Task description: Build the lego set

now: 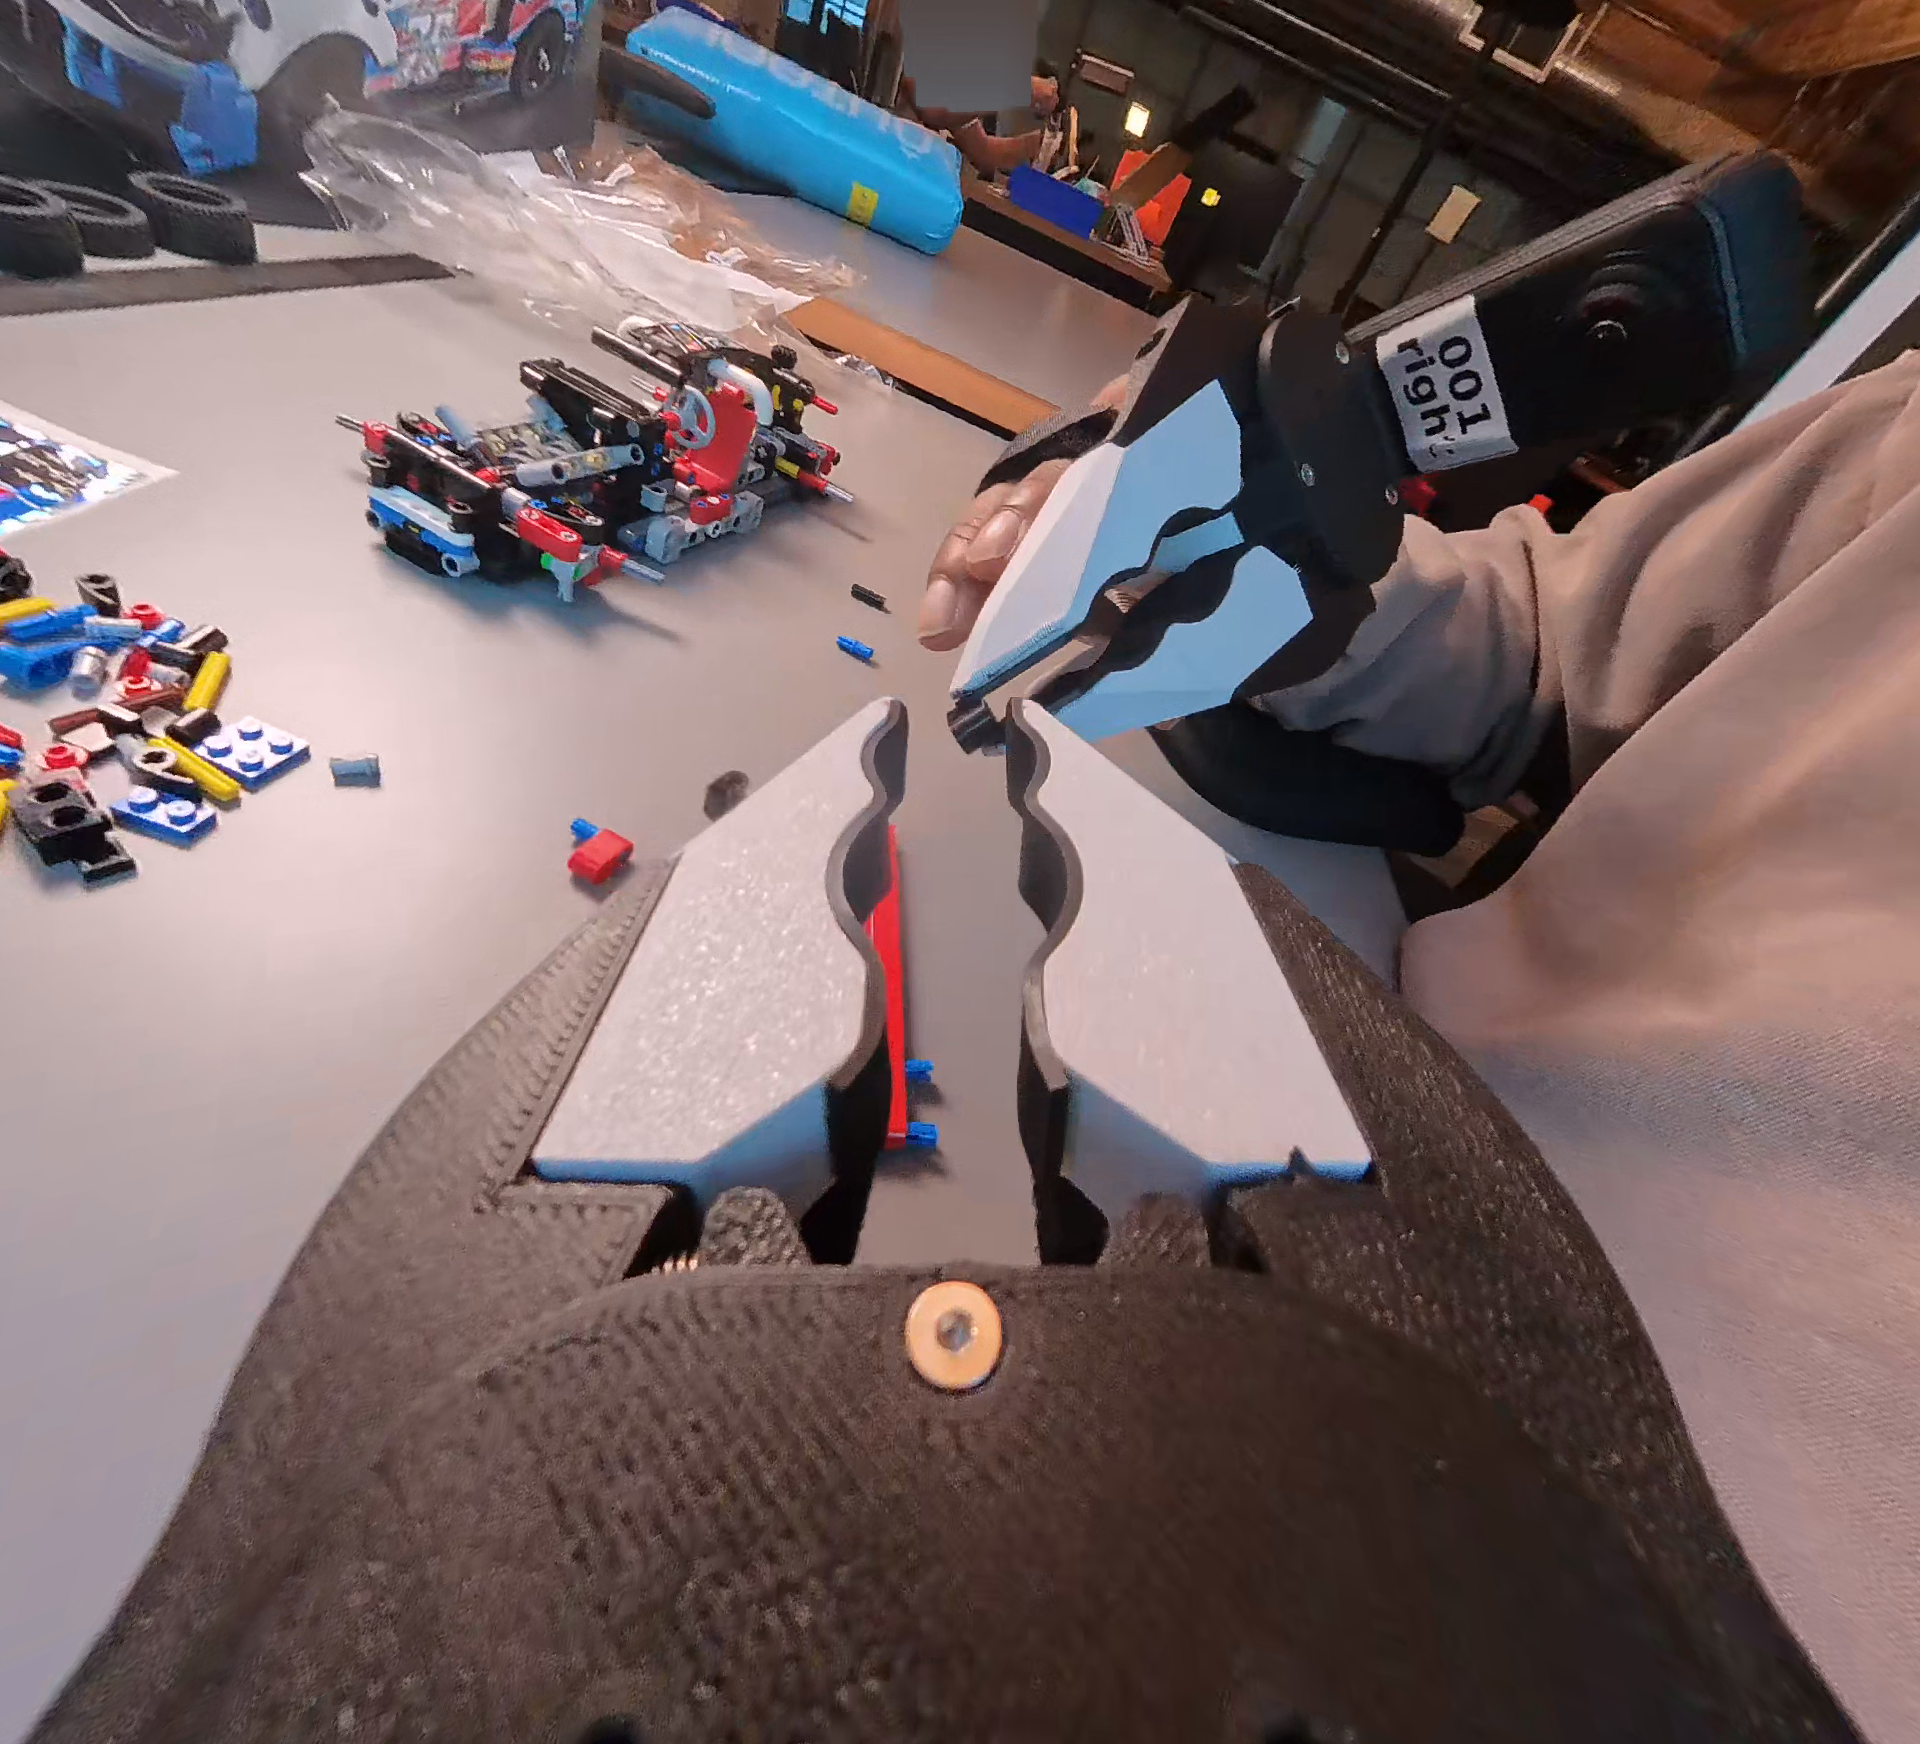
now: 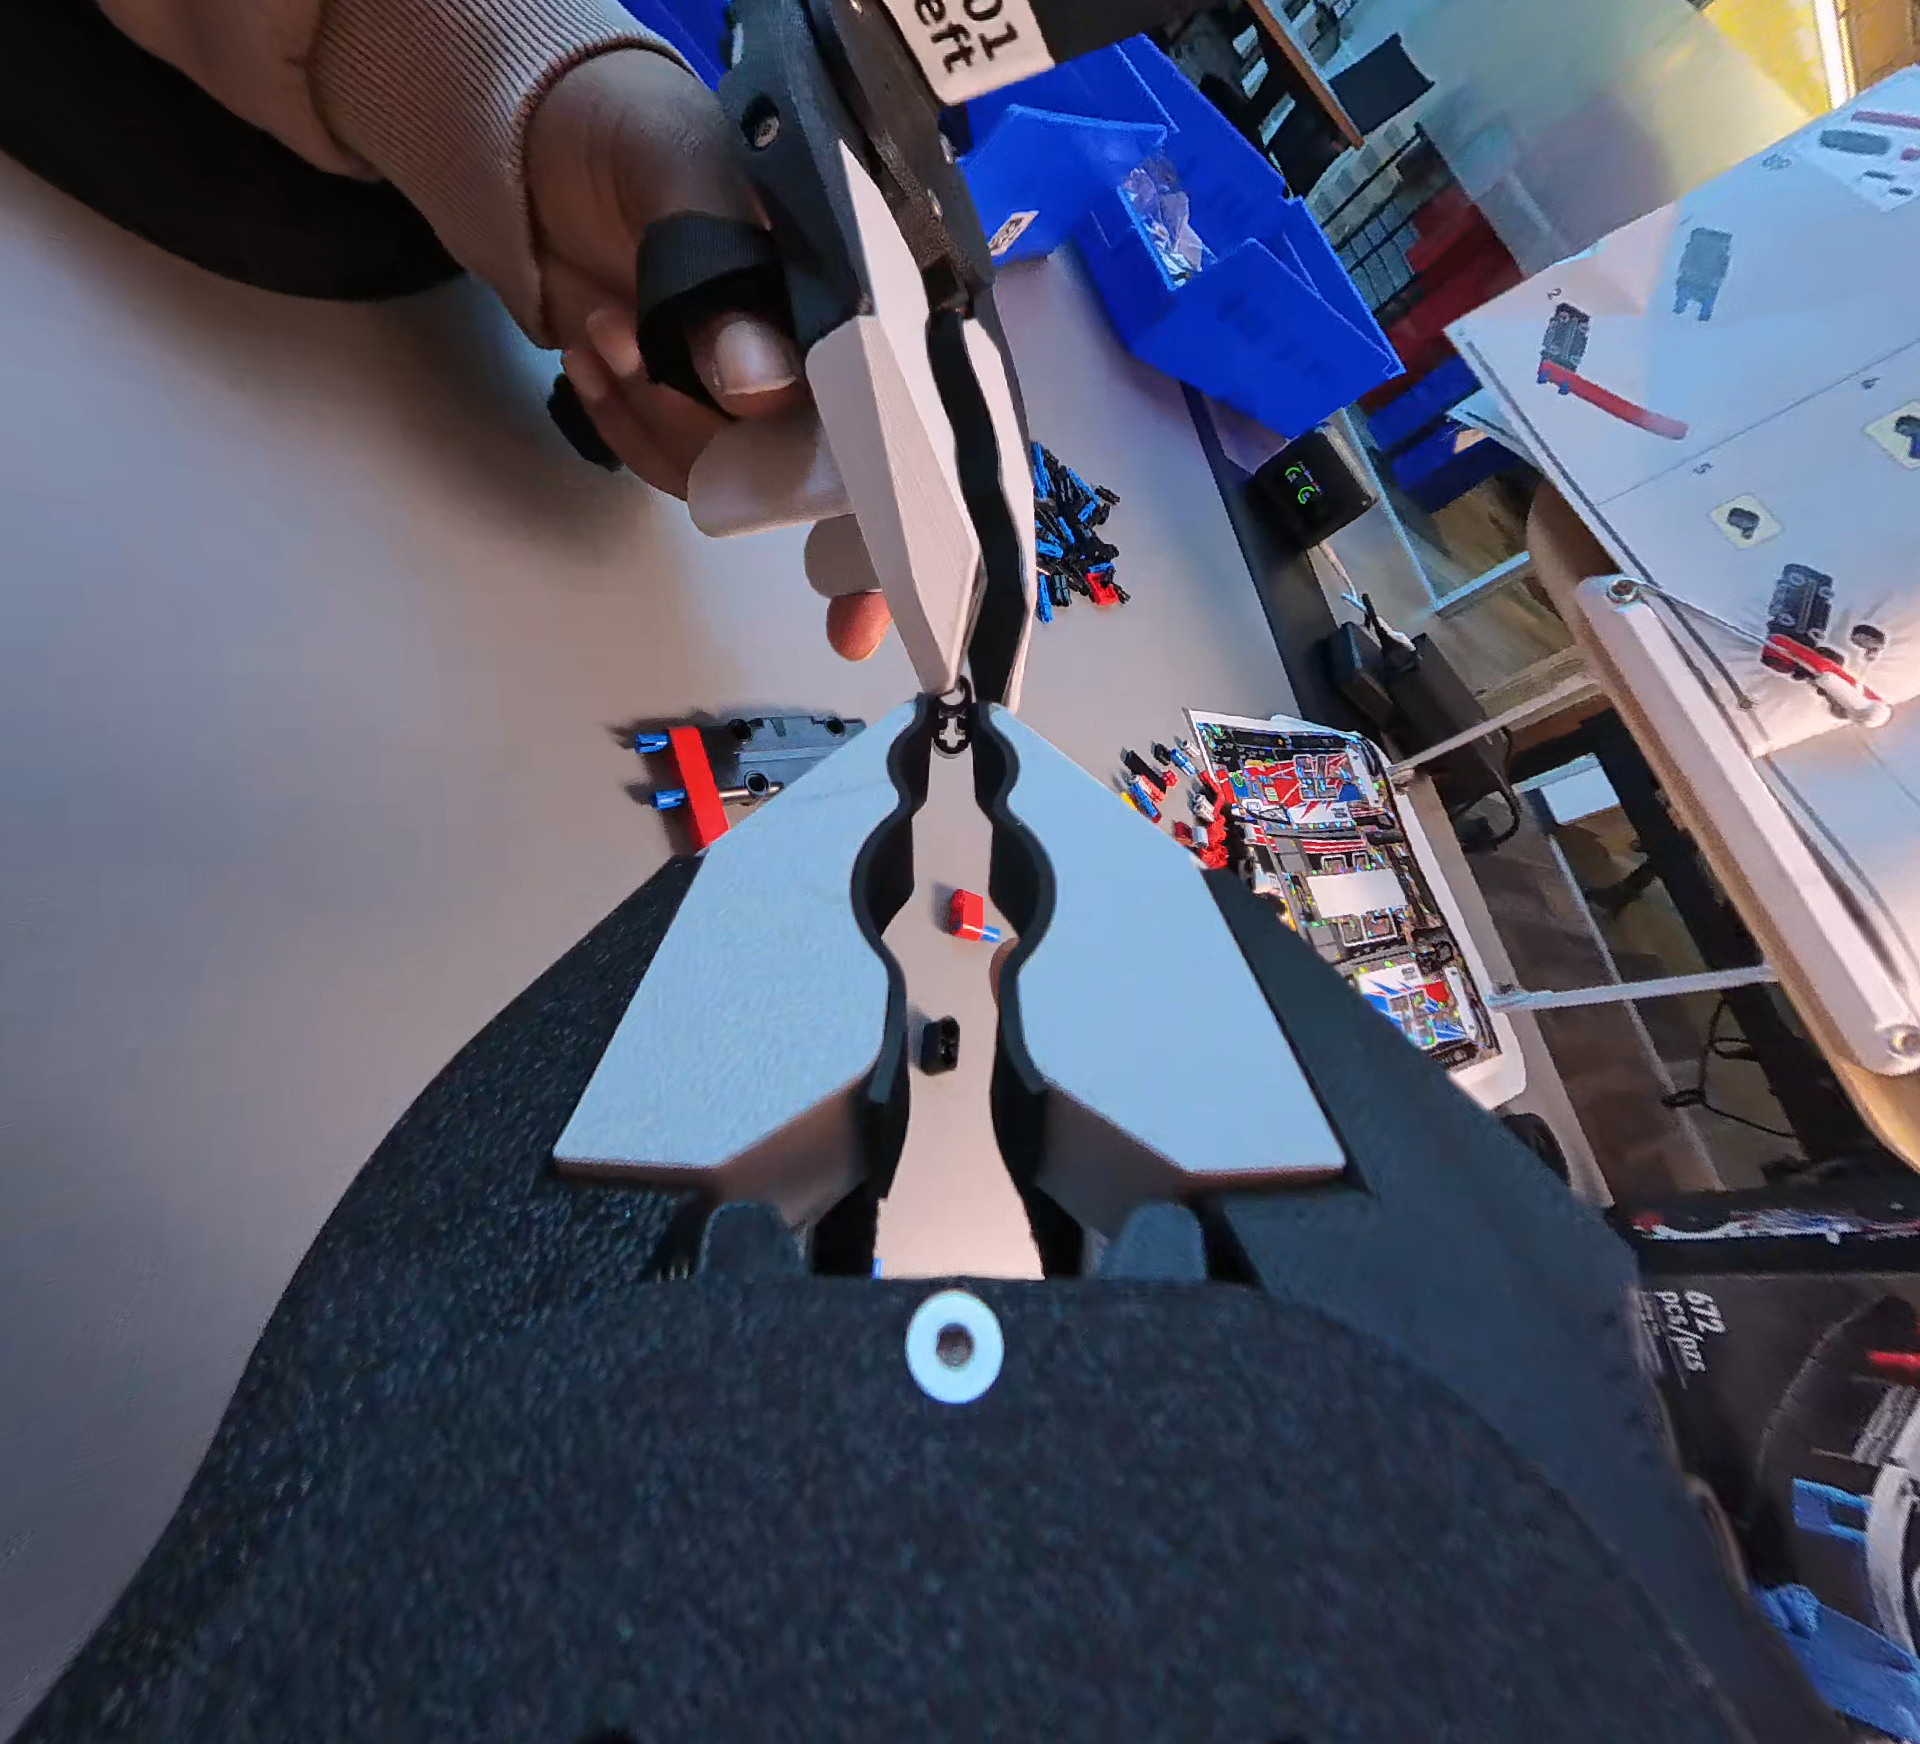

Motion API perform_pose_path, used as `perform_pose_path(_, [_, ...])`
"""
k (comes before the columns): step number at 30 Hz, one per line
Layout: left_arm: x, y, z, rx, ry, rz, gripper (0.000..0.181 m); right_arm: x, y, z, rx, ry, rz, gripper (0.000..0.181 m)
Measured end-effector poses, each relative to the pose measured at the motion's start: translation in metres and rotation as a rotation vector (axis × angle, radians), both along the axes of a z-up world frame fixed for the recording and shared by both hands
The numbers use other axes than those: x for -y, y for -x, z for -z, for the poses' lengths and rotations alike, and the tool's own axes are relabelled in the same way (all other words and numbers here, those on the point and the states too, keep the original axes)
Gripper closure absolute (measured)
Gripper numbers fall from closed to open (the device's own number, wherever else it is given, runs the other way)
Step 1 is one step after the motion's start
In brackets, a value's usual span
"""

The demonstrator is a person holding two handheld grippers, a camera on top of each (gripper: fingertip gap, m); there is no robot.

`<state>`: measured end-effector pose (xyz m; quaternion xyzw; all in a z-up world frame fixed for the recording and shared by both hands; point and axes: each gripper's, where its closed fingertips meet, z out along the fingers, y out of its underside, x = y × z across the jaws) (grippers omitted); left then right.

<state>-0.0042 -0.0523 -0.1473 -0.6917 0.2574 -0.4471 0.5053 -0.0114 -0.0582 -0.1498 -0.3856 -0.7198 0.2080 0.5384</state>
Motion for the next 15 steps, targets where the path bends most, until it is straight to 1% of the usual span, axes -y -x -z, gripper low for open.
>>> perform_pose_path(3, [0.0016,-0.0016,0.0017,0.009,0.024,0.02,0.172,-0.0014,0.0007,0.0021,0.003,-0.07,0.015,0.177])
perform_pose_path(11, [0.0021,-0.0027,0.0069,0.05,0.114,0.048,0.168,-0.0031,-0.0001,0.0017,0.003,-0.209,0.032,0.177])
perform_pose_path(15, [0.0049,-0.0042,0.0036,0.08,0.127,0.072,0.173,-0.0021,-0.0007,-0.0011,-0.016,-0.224,0.033,0.176])
